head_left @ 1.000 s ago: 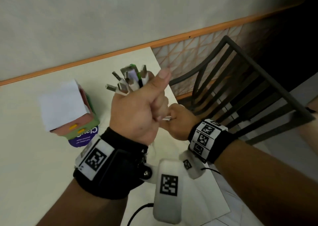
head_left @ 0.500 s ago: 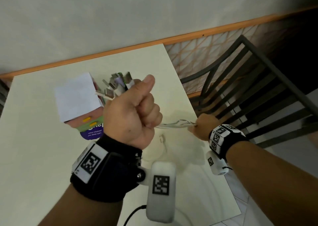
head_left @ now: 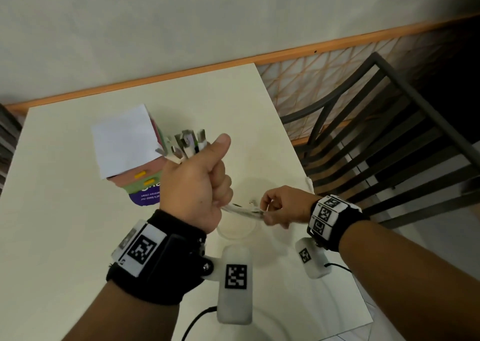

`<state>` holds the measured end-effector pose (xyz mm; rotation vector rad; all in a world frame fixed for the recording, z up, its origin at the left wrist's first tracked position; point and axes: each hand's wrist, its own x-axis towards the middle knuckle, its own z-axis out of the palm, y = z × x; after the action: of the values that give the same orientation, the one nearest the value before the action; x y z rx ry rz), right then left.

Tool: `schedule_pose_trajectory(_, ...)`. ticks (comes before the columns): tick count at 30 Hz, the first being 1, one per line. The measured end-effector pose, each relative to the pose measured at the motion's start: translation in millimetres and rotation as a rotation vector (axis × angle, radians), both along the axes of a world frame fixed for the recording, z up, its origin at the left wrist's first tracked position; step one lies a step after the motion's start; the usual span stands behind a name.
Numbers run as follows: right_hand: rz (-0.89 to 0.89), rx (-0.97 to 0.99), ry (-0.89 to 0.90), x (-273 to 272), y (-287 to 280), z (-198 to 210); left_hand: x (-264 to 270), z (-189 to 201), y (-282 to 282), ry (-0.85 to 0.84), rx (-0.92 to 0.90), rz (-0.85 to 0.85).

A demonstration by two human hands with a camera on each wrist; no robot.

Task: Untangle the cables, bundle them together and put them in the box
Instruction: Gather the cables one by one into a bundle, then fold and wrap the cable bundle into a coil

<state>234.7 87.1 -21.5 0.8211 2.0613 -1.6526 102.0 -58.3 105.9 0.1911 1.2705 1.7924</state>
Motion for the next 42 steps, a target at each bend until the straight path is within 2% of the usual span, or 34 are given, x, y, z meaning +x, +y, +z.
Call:
schedule_pose_trajectory(2,-0.246,-0.086,-0.046,-8,-6,-4,-6,-11,-4,-0.045,-0.069,0.055)
schedule_pose_trajectory(3,-0.317,-0.022,-0.115,-15,-10,-7,-8,-16,-5,-0.061,-0.090,0.074)
schedule_pose_trajectory(4,-0.296,0.132,-0.192,-22,-14,-10,-10,-20,-6,-0.074,-0.099,0.087)
schedule_pose_trajectory(6,-0.145,0.463,-0.343,-33,-22,-15,-14,-26,-6,-0.086,-0.111,0.096)
schedule_pose_trajectory(7,-0.087,0.552,-0.377,-37,-29,-14,-15,-28,-6,-0.088,-0.124,0.093)
schedule_pose_trajectory(9,-0.022,0.621,-0.367,-45,-40,-16,-14,-33,-6,-0.093,-0.151,0.083)
schedule_pose_trajectory(14,-0.020,0.585,-0.347,-56,-54,-21,-17,-45,-15,-0.109,-0.190,0.097)
schedule_pose_trajectory(17,-0.136,0.532,-0.173,-58,-47,-11,-27,-55,-20,-0.103,-0.220,0.132)
schedule_pose_trajectory(21,-0.494,0.130,0.341,-66,-49,34,-32,-65,-16,-0.031,-0.245,0.134)
schedule_pose_trajectory(22,-0.530,0.091,0.435,-69,-53,45,-32,-66,-13,-0.021,-0.249,0.126)
schedule_pose_trajectory(24,-0.525,0.155,0.537,-75,-62,59,-33,-64,-9,-0.024,-0.243,0.106)
schedule_pose_trajectory(28,-0.494,0.308,0.564,-80,-71,57,-28,-60,4,-0.032,-0.253,0.071)
schedule_pose_trajectory(32,-0.528,0.337,0.548,-82,-75,52,-24,-61,11,-0.120,-0.287,0.161)
schedule_pose_trajectory(36,-0.506,0.304,0.561,-78,-72,56,-23,-63,11,-0.115,-0.320,0.169)
schedule_pose_trajectory(39,-0.426,0.177,0.600,-72,-66,58,-29,-60,12,-0.099,-0.339,0.234)
schedule_pose_trajectory(42,-0.357,0.150,0.580,-66,-60,53,-41,-54,13,-0.089,-0.260,0.303)
